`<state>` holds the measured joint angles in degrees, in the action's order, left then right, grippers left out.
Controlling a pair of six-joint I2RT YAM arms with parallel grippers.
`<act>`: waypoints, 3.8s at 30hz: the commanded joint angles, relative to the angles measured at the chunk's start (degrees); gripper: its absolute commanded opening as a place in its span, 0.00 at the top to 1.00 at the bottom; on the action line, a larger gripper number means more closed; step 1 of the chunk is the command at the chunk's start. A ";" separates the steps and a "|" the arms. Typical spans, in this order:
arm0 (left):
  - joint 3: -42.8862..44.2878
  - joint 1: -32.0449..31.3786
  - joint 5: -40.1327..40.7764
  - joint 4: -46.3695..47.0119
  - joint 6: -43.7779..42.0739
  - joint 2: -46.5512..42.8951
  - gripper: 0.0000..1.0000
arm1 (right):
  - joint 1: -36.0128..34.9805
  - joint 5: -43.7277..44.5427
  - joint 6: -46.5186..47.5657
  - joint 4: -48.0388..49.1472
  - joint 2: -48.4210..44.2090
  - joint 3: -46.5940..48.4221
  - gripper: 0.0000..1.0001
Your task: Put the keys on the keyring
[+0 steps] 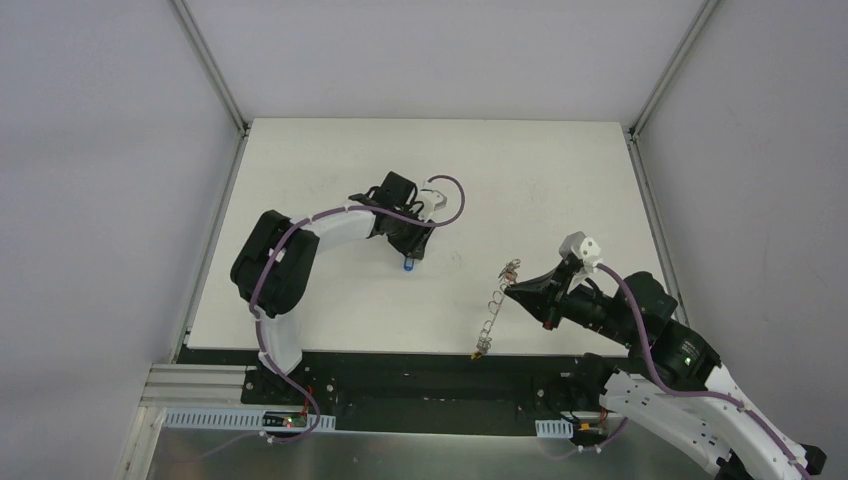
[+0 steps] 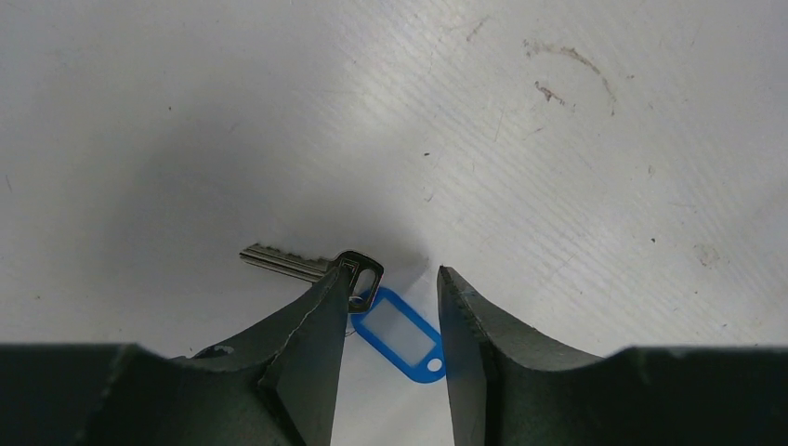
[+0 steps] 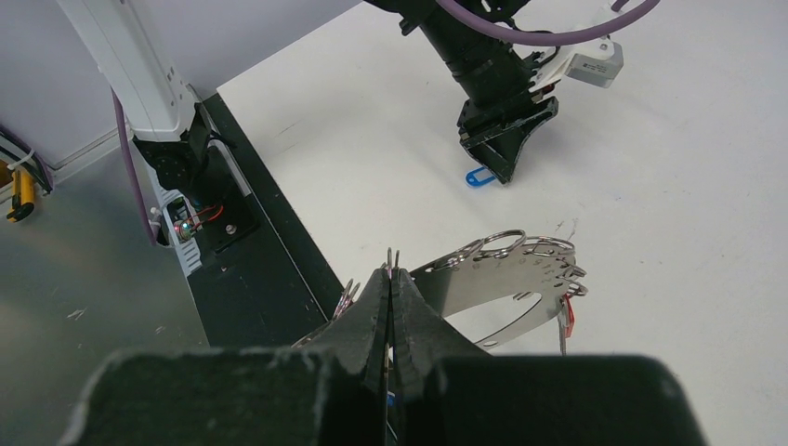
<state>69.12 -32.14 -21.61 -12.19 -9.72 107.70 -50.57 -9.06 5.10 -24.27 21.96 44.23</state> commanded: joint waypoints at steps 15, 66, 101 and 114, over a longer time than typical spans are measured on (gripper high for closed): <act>-10.09 0.76 9.20 7.68 3.00 -14.13 0.53 | -0.40 -1.84 -1.15 5.21 0.41 -0.45 1.00; -17.39 4.27 -1.09 13.50 13.87 -8.08 0.86 | -0.38 -3.04 -1.78 4.78 0.64 -0.28 1.00; -16.09 -5.61 -5.84 7.19 12.92 -39.85 1.00 | -0.40 -13.21 -1.24 5.93 9.23 2.98 1.00; -13.67 -9.74 -16.77 7.50 18.04 -50.61 1.00 | -0.40 -25.26 2.26 7.10 15.91 6.67 1.00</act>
<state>52.82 -40.47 -33.04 -5.50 6.63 60.95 -50.63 -27.33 6.44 -22.20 35.03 46.37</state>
